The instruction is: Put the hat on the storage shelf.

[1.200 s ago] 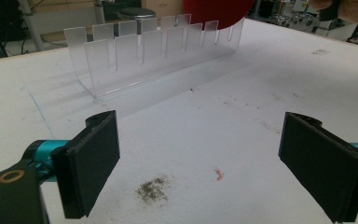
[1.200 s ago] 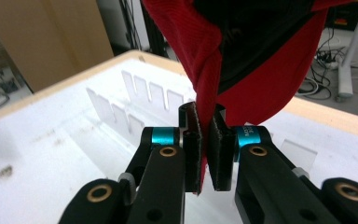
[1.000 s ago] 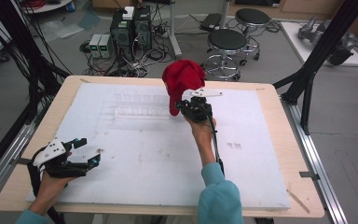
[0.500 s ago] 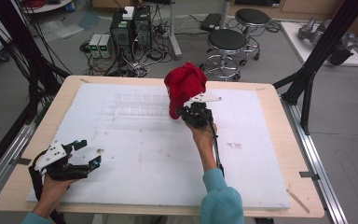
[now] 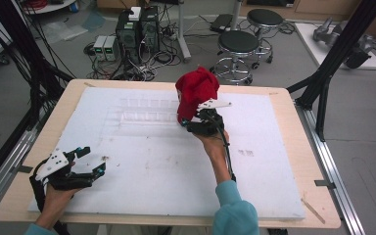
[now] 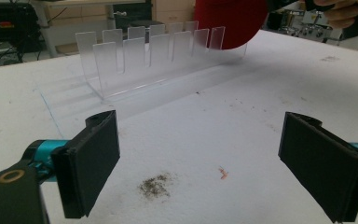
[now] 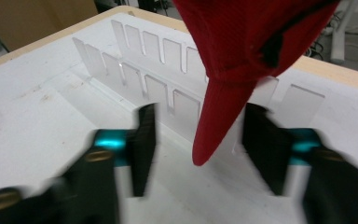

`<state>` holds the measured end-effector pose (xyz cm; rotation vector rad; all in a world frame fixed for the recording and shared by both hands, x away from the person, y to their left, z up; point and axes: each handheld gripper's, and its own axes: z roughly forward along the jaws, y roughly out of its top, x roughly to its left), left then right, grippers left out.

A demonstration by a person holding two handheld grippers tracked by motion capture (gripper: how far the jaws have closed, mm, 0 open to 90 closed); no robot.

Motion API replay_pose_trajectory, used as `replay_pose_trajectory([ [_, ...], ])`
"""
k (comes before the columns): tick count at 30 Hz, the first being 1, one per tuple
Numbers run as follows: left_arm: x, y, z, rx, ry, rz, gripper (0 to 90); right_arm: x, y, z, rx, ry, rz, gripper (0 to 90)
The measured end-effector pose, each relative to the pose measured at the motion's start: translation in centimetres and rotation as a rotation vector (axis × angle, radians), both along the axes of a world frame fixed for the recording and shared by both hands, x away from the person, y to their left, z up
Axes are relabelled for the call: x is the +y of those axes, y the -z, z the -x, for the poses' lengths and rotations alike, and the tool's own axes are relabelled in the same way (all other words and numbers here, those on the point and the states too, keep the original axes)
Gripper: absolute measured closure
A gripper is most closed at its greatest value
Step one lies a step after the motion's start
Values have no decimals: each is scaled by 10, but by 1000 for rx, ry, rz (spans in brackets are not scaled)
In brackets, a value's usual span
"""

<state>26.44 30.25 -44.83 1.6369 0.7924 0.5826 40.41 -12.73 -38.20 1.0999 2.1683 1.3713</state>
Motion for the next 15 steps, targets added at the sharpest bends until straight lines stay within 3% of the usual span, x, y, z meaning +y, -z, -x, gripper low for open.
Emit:
replay_pose_trajectory([
  [2, 1, 0, 0, 1, -7, 5, 128, -1, -2, 4, 24, 17, 23, 258],
  [4, 2, 0, 0, -4, -9, 10, 128, -3, -7, 12, 20, 13, 65, 229],
  [6, 2, 0, 0, -6, -18, 19, 128, -10, -10, 26, -22, 9, 64, 218],
  [10, 4, 0, 0, -18, -21, 23, 128, -24, -17, 47, -8, 30, 61, 134],
  [15, 4, 1, 1, -26, -30, 25, 128, -41, -38, 80, -82, 22, 18, 126],
])
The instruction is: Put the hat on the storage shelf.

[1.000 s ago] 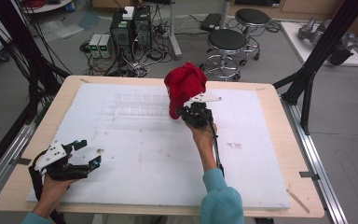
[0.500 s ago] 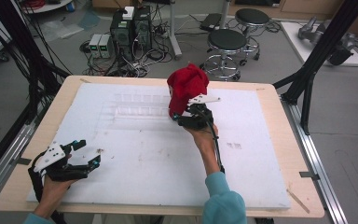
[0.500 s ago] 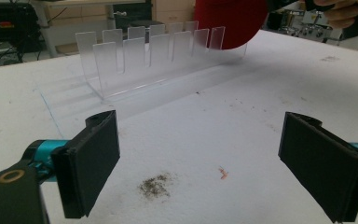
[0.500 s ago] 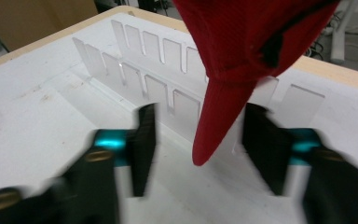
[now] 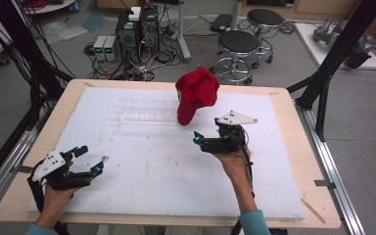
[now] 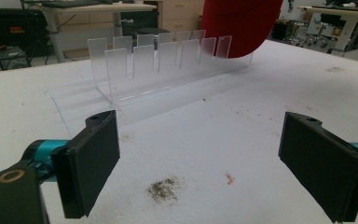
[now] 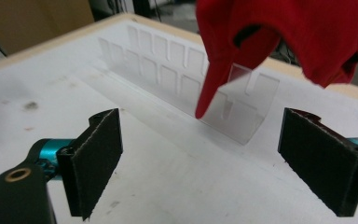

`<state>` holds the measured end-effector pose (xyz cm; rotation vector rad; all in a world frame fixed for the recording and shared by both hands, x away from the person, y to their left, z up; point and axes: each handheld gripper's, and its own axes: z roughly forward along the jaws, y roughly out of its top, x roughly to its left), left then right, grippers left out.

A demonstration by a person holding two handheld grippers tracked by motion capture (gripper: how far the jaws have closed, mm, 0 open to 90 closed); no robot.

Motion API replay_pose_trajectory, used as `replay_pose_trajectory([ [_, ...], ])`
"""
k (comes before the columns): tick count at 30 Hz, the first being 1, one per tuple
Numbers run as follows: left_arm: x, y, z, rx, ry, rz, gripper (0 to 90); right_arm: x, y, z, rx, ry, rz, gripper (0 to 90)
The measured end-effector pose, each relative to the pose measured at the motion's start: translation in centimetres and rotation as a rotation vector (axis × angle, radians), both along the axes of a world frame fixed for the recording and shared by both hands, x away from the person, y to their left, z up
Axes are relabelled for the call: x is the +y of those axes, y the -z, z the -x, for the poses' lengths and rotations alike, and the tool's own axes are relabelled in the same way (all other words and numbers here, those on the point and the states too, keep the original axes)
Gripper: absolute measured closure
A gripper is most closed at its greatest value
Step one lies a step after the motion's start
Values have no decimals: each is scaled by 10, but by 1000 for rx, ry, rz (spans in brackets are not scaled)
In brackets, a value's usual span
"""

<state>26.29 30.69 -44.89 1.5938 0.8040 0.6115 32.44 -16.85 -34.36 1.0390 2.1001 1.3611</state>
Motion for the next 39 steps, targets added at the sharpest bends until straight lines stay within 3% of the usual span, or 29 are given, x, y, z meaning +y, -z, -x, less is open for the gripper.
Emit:
replay_pose_trajectory([
  [5, 0, 0, 2, -14, -5, -1, 128, -16, -3, 27, -69, -8, -42, 127],
  [7, -1, 0, 2, -15, -8, -5, 128, -23, 2, 35, -61, 3, -37, 127],
  [16, -2, 1, 4, -28, -21, -12, 128, -67, 46, 67, -108, 59, -105, 122],
  [24, -3, 1, 6, -51, -22, -22, 128, -86, 74, 81, -179, 102, -175, 119],
  [32, -1, 1, 7, -62, -20, 6, 128, -89, 95, 85, -210, 128, -174, 116],
  [37, -1, 2, 8, -71, -24, 1, 128, -88, 107, 87, -226, 149, -173, 116],
  [39, -1, 2, 8, -70, -25, 0, 128, -87, 106, 90, -263, 155, -160, 116],
])
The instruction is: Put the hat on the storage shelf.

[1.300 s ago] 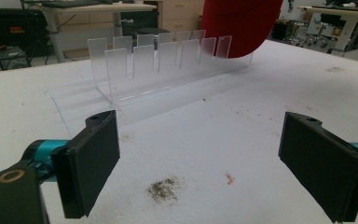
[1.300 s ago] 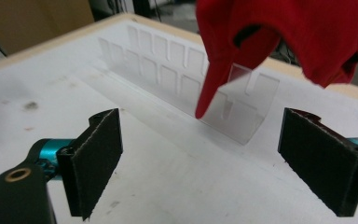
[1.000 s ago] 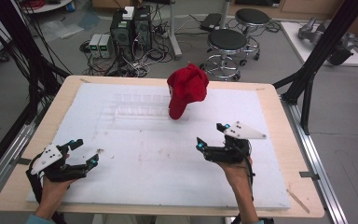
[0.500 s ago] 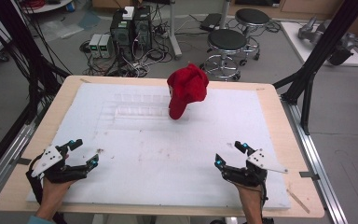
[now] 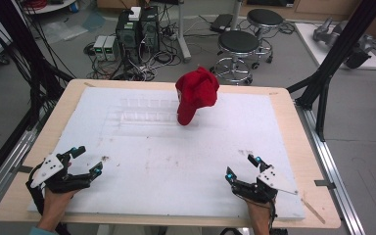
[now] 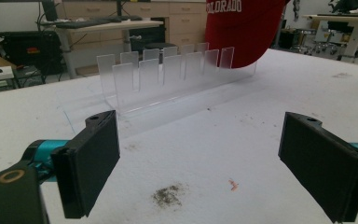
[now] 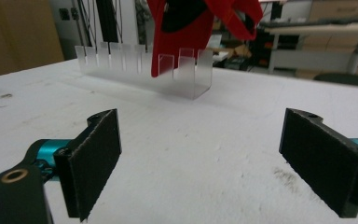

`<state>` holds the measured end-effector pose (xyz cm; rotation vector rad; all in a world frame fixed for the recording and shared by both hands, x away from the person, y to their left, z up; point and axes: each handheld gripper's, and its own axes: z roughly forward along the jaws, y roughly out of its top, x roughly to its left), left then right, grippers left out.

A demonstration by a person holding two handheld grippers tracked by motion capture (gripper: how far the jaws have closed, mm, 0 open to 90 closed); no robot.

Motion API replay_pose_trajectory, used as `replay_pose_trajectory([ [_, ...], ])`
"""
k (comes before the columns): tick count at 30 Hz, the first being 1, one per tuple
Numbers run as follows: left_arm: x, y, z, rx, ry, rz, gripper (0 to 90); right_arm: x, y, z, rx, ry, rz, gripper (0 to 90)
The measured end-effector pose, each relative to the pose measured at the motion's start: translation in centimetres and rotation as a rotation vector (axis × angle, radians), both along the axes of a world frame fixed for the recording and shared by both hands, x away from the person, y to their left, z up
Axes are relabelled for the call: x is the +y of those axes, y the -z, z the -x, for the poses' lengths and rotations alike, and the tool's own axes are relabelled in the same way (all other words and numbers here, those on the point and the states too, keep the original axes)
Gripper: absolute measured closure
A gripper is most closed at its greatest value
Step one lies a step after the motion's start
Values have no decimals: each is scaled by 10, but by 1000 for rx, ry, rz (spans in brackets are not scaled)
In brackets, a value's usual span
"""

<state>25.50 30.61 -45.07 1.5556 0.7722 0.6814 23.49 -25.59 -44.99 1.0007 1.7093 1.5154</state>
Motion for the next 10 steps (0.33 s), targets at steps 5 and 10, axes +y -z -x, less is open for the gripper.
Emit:
replay_pose_trajectory([
  [5, -1, 0, 1, -4, 0, -7, 128, -2, 2, 0, -6, 6, -16, 116],
  [10, 0, 0, 1, -5, -12, -1, 129, -2, 2, 0, -12, 11, -11, 116],
])
